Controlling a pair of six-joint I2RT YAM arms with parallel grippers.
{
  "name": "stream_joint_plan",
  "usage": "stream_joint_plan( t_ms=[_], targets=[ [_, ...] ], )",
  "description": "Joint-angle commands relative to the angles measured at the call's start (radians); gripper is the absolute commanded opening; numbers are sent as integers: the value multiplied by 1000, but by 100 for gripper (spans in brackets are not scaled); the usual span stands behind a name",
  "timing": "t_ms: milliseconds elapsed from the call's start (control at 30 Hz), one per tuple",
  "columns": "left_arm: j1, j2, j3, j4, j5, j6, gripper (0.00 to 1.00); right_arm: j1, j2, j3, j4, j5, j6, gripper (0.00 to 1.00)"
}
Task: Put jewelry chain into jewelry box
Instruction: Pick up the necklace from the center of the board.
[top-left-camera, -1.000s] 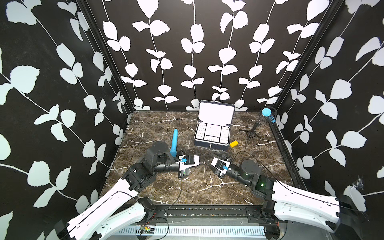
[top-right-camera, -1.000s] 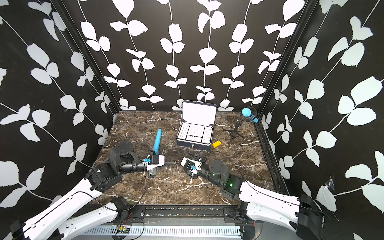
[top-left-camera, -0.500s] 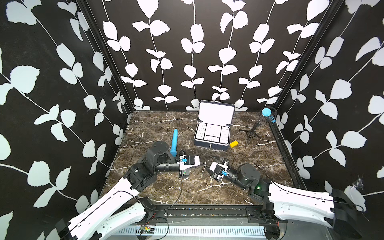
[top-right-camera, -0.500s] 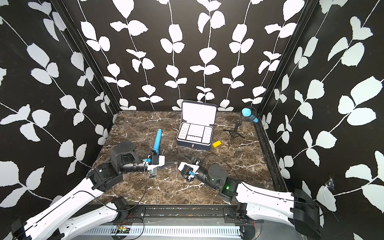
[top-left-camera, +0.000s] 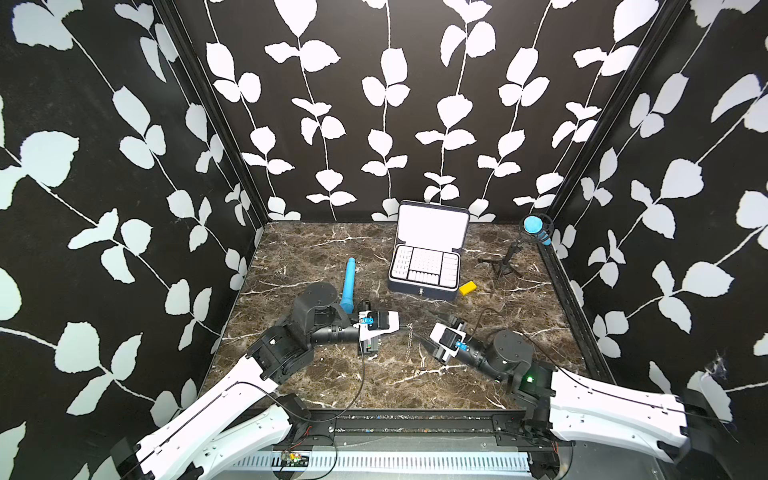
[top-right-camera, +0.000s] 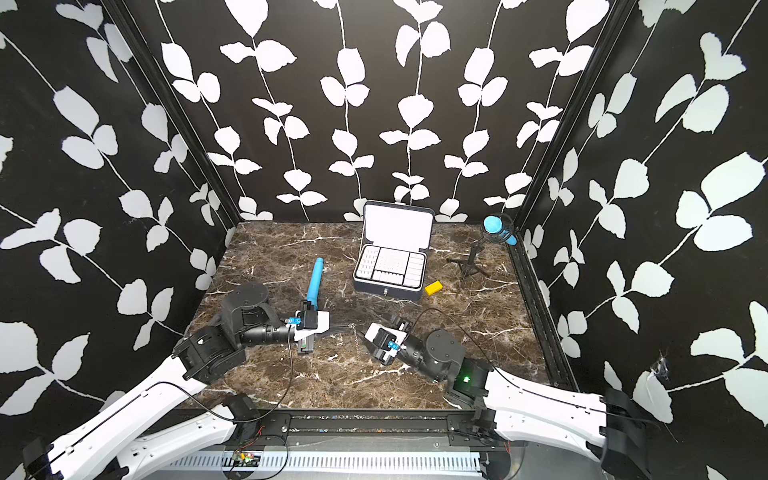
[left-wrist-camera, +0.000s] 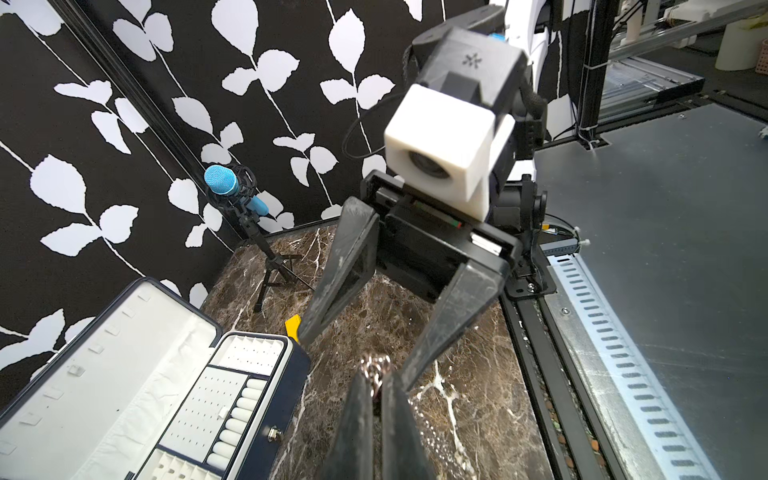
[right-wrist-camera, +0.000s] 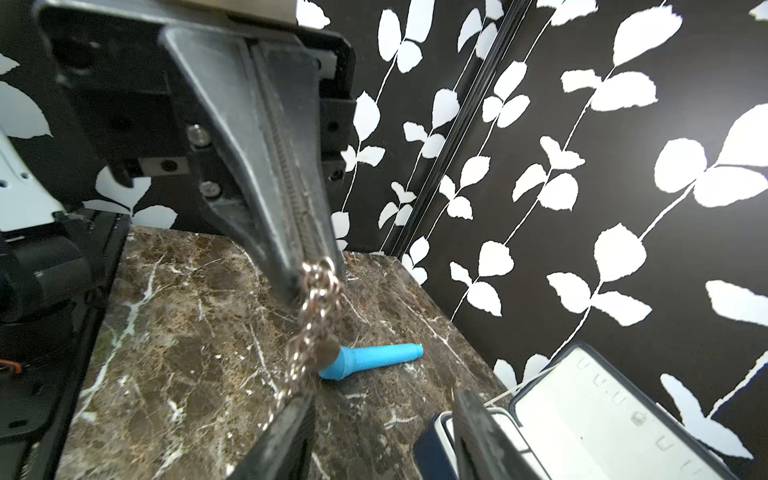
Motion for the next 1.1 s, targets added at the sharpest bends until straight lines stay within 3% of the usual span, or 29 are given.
stream_joint_plan(
  t_ms=[0,133,267,567,900,1067],
  targets=[
    [6,-30,24,-61,31,42,0,-26,-103,48,-218,-9,123,57],
    [20,-26,58,-127,128,77,0,-137,-196,84,-365,-193,302,58],
    [44,-23,66,-59,253,28,0,-248,-175,124,-365,-454,470,58],
    [48,18,98,77,399,-62,0,-307,40,192,-64,-836,723,52],
    [48,24,88,96,405,-76,0,-315,184,203,263,-982,948,53],
    [48,28,86,100,402,-74,0,-314,207,217,290,-1018,991,54]
  ],
)
